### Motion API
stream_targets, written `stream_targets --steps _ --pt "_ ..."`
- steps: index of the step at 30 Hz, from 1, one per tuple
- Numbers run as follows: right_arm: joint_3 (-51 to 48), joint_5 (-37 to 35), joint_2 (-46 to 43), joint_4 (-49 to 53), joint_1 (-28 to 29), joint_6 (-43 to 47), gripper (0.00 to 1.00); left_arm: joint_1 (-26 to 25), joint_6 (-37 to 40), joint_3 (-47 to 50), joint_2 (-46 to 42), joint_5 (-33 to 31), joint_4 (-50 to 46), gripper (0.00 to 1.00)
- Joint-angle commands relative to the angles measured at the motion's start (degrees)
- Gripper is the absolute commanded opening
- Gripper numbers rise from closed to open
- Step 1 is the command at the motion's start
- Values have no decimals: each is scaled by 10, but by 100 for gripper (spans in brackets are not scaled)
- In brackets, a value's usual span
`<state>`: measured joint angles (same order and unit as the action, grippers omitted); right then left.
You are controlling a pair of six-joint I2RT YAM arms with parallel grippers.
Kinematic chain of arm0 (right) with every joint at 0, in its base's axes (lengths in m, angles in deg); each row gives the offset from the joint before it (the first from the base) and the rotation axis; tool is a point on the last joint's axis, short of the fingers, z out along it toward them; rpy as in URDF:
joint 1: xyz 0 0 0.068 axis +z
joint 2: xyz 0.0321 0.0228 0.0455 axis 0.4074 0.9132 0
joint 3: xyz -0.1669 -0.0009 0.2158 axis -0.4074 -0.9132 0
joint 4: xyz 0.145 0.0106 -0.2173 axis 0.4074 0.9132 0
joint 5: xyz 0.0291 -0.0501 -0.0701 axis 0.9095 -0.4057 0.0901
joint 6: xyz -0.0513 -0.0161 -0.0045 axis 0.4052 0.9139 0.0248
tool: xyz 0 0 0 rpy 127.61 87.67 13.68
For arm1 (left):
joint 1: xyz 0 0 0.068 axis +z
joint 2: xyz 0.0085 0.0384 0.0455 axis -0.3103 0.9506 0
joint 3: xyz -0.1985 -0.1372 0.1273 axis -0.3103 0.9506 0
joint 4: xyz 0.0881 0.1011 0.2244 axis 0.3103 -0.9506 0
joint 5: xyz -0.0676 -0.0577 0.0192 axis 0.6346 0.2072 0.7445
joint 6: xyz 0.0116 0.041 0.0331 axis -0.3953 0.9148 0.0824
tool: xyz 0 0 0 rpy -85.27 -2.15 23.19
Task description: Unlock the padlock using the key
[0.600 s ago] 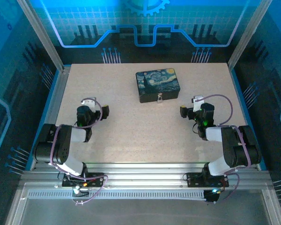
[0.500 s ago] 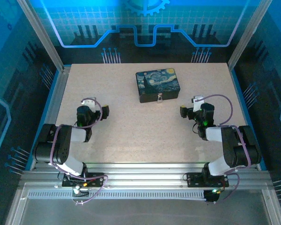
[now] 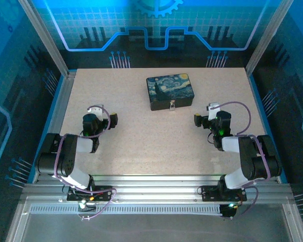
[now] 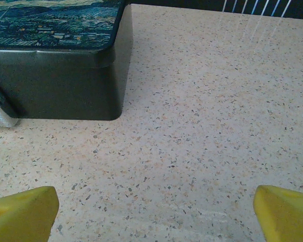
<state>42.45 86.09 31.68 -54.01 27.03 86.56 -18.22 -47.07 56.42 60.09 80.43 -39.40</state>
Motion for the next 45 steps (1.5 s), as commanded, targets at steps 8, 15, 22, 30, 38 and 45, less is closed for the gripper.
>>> stream_targets --steps 8,15,22,30,38,45 --pt "14 1 -4 4 0 7 100 11 8 -9 -4 21 16 99" --pt "184 -63 -67 341 -9 -81 95 10 -19 -122 -84 -58 -240 99" --pt "425 -1 35 620 18 -328 89 5 -204 -263 -90 -92 -461 99" --pt "625 -50 180 736 90 -373 89 -106 -244 -396 -58 -182 -675 99" --pt "688 -112 240 775 89 -317 93 -161 -266 -412 -54 -165 -733 99" --pt "705 -47 284 751 64 -272 93 -177 -261 -440 -22 -144 -742 99"
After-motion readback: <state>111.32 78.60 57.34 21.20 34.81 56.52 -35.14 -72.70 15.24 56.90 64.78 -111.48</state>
